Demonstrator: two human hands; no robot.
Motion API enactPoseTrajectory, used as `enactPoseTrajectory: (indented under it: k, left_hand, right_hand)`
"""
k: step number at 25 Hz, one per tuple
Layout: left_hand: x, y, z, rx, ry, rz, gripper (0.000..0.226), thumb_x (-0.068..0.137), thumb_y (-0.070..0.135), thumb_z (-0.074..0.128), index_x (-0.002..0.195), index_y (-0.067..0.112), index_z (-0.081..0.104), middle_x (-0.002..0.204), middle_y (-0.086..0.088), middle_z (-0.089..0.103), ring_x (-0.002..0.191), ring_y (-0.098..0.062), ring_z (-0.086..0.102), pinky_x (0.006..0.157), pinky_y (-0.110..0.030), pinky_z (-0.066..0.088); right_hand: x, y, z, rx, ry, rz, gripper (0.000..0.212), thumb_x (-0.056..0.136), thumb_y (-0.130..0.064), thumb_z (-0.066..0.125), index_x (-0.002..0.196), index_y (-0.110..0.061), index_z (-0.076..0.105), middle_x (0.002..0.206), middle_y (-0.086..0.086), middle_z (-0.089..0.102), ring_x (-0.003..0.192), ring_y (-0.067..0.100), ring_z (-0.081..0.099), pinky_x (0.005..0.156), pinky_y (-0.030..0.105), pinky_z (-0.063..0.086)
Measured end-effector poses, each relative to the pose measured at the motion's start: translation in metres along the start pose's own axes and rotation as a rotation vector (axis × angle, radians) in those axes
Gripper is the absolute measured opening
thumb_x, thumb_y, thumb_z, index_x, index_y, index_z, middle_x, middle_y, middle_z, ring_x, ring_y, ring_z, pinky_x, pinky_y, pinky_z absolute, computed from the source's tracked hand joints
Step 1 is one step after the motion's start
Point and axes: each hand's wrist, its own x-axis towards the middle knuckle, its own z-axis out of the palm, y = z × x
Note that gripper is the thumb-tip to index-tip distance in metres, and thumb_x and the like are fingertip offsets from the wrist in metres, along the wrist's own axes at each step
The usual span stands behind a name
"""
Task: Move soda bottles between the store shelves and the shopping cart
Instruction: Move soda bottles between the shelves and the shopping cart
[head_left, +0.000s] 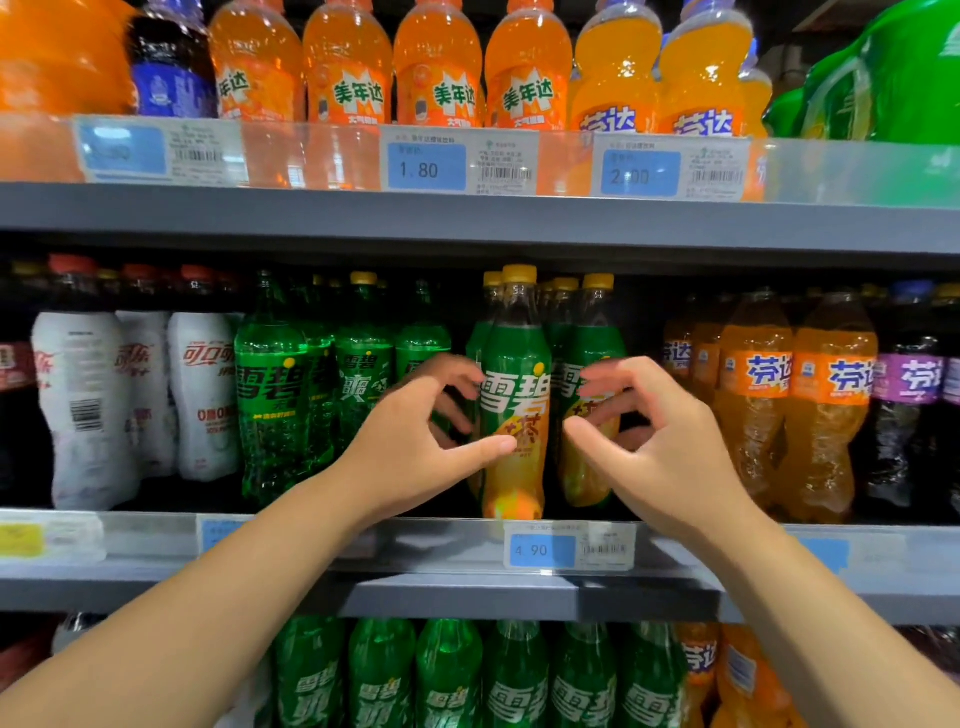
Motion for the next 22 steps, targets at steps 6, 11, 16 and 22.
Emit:
enactPoseTrajectory:
  k: [6,11,16,22]
  left_hand:
    - [0.002,-0.008,0.001,-0.367,-0.039,0.036,0.066,0.066,0.038,0.086,0.125,0.049,0.058,0.128,0.013,0.063,0.111,-0.011,0.068,0.09,-0.037,0.06]
    - [-0.001,-0.01,-0.005,-0.309,0.024,0.123,0.068,0.066,0.037,0.086,0.125,0.053,0.055,0.128,0.023,0.056,0.109,-0.008,0.067,0.08,-0.032,0.062]
    - [-0.002,-0.011,-0.005,-0.23,-0.007,0.087,0.089,0.062,0.048,0.089,0.13,0.059,0.033,0.126,0.032,0.051,0.108,-0.004,0.063,0.076,-0.024,0.059]
    - [0.0,-0.013,-0.001,-0.234,-0.027,0.048,0.095,0.058,0.05,0.089,0.129,0.063,0.027,0.119,0.032,0.055,0.105,-0.001,0.063,0.072,-0.024,0.057]
  right_hand:
    - [0.0,-0.003,0.028,0.119,-0.13,0.192,0.056,0.075,-0.028,0.089,0.108,-0.051,0.05,0.103,-0.018,0.07,0.083,0.001,0.072,0.074,0.026,0.062]
    - [0.009,-0.003,0.031,0.232,-0.214,0.185,0.061,0.073,-0.019,0.09,0.113,-0.044,0.051,0.105,-0.019,0.072,0.078,0.011,0.075,0.072,0.035,0.064]
    - [0.005,-0.002,0.026,0.112,-0.174,0.104,0.052,0.08,-0.03,0.083,0.125,-0.033,0.057,0.109,-0.015,0.069,0.092,0.004,0.071,0.08,0.026,0.061]
    - [0.02,0.034,-0.004,-0.026,0.044,0.446,0.083,0.073,-0.035,0.09,0.14,-0.026,0.042,0.123,-0.007,0.057,0.109,0.016,0.058,0.078,0.023,0.051]
